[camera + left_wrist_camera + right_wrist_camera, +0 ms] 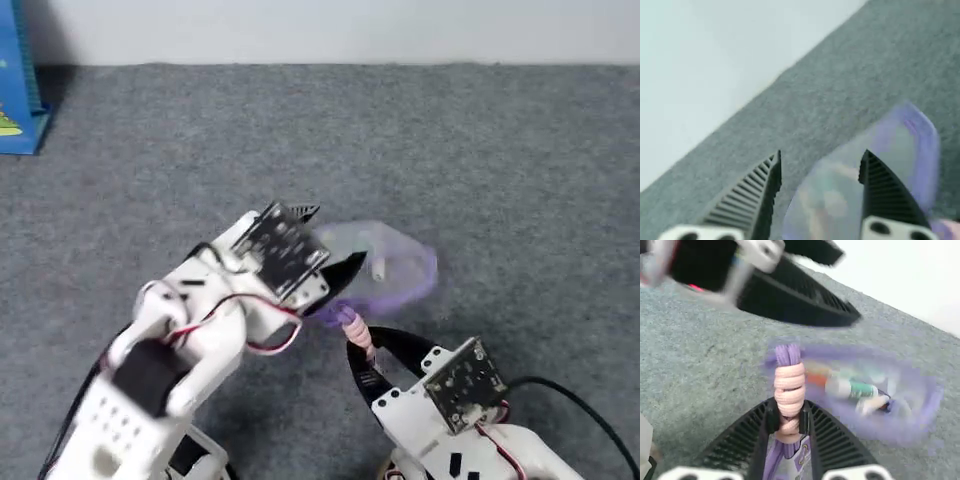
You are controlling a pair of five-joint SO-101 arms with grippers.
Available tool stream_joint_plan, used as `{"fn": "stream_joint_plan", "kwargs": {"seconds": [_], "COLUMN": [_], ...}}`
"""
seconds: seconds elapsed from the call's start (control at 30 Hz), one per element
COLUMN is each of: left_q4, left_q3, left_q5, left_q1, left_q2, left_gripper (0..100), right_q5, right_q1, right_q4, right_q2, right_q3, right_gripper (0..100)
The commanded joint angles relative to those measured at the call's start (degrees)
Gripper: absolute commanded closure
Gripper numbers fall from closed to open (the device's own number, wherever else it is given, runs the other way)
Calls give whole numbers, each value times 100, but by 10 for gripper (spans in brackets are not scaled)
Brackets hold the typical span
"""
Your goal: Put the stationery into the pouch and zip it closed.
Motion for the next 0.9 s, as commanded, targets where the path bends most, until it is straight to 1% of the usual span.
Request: {"fn": "stream_joint_plan", "kwargs": {"seconds": [0.0, 0.17, 0.33, 0.4, 0.53, 0.63, 0.8, 0.87], "left_q4": [589, 1363, 1987, 1996, 1723, 1424, 1292, 1064], "left_q3": [-585, -567, -119, 154, 822, 1165, 1244, 1358], "left_q5": [-26, -132, -914, -1037, -1002, -844, -712, -642], "left_q1": [88, -70, -26, 18, 255, 378, 791, 818], "left_q2": [-677, -1442, -1829, -1864, -1908, -1908, -1864, -1864], "left_gripper": [753, 753, 753, 740, 660, 656, 656, 656], "right_q5": [44, 149, 211, 202, 167, 176, 193, 185], "right_q1": [356, 822, 1147, 1138, 1130, 1130, 1138, 1130], "right_q4": [-101, -119, -303, -418, -549, -541, -488, -497], "right_q2": [-31, -31, -31, -31, -31, -31, -31, -31], "right_q3": [-334, -334, -343, -343, -343, -343, -334, -334], "right_gripper": [991, 991, 991, 991, 991, 991, 991, 991]}}
